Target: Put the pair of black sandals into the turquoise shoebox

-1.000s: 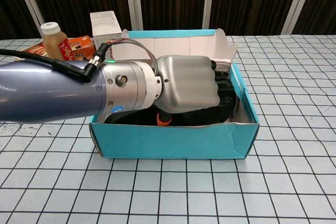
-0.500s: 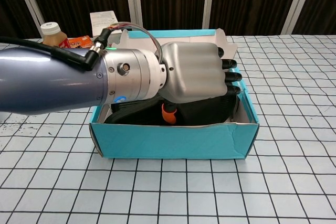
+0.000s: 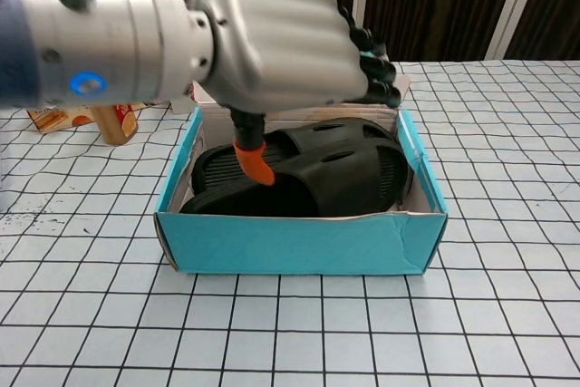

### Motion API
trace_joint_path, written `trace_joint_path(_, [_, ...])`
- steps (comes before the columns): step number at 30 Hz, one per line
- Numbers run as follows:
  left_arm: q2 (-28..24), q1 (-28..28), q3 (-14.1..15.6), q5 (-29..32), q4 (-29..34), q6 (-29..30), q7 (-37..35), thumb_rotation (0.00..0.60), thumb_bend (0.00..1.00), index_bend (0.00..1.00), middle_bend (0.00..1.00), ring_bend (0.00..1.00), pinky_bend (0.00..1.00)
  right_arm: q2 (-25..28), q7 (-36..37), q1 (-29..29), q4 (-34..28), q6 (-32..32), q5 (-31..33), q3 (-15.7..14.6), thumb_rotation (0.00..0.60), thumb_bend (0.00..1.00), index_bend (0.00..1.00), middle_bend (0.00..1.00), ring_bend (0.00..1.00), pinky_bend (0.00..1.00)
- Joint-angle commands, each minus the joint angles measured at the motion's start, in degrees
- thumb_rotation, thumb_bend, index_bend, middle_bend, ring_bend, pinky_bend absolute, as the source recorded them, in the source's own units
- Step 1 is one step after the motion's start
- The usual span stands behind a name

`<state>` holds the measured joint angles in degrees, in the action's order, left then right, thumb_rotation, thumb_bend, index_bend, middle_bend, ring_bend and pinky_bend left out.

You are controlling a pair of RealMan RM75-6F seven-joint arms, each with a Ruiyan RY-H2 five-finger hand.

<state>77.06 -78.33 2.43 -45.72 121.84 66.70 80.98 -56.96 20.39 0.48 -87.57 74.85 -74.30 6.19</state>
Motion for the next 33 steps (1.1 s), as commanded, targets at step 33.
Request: trace_joint_path(33, [-15.69,69.62,9.21,-41.97,-24.32,45.91,-62.8,0.6,0.25,0.0,0.02,0.0,0.14,-2.62,-12.13,0.54,-2.71,10.2,-14.65,-3.45,0.6,0.32,0.21,0.2,0.28,0.19])
